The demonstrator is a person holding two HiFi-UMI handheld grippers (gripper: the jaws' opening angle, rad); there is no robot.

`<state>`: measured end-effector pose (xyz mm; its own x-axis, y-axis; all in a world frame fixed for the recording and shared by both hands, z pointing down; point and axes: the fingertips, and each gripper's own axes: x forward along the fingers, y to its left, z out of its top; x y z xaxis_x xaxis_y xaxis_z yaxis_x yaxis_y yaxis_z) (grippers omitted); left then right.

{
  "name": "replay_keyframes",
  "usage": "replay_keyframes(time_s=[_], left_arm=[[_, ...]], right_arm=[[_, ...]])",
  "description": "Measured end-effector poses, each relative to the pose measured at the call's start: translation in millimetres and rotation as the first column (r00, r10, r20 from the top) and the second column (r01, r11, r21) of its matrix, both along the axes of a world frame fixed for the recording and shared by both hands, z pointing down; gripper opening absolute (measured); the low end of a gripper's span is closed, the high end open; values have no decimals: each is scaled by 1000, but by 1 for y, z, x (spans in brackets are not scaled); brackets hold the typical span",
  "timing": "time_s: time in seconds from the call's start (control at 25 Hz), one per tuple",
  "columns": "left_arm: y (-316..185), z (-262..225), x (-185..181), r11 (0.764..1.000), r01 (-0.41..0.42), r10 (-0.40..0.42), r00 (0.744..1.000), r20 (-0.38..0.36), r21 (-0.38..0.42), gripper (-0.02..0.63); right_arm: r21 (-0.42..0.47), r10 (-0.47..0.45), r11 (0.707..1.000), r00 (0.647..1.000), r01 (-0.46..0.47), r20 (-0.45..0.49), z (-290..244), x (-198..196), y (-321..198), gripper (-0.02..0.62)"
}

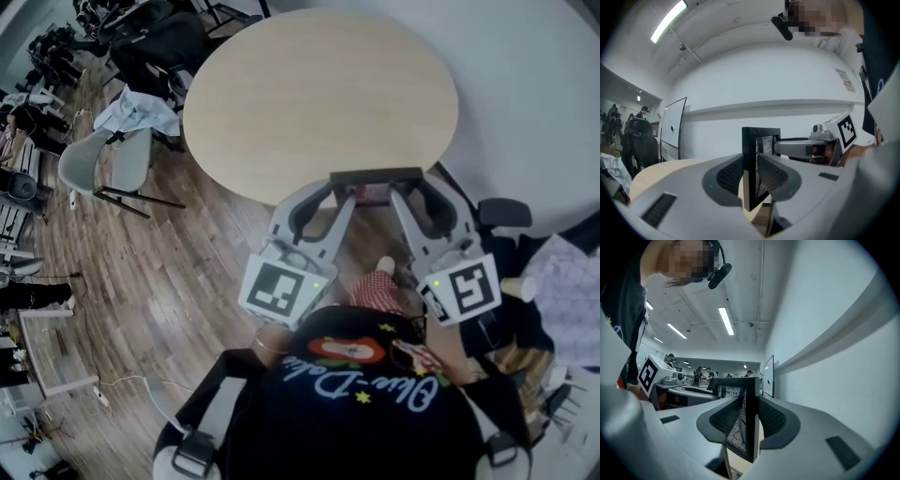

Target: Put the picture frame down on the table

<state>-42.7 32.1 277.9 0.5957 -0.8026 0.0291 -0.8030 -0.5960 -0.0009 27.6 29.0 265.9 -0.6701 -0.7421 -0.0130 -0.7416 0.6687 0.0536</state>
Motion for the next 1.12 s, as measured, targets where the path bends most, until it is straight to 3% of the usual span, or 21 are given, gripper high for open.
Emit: replay_keyframes(time_s=[0.24, 1.12], left_arm=[[-33, 0, -1, 996, 88, -88, 996, 2, -1, 80], [-97, -5, 46, 983, 185, -184, 982, 36, -9, 80]], right_arm=[[5, -87, 996, 996, 87, -2, -1, -2, -40, 103], [-8, -180, 984, 983, 180, 25, -6, 44, -109, 103]])
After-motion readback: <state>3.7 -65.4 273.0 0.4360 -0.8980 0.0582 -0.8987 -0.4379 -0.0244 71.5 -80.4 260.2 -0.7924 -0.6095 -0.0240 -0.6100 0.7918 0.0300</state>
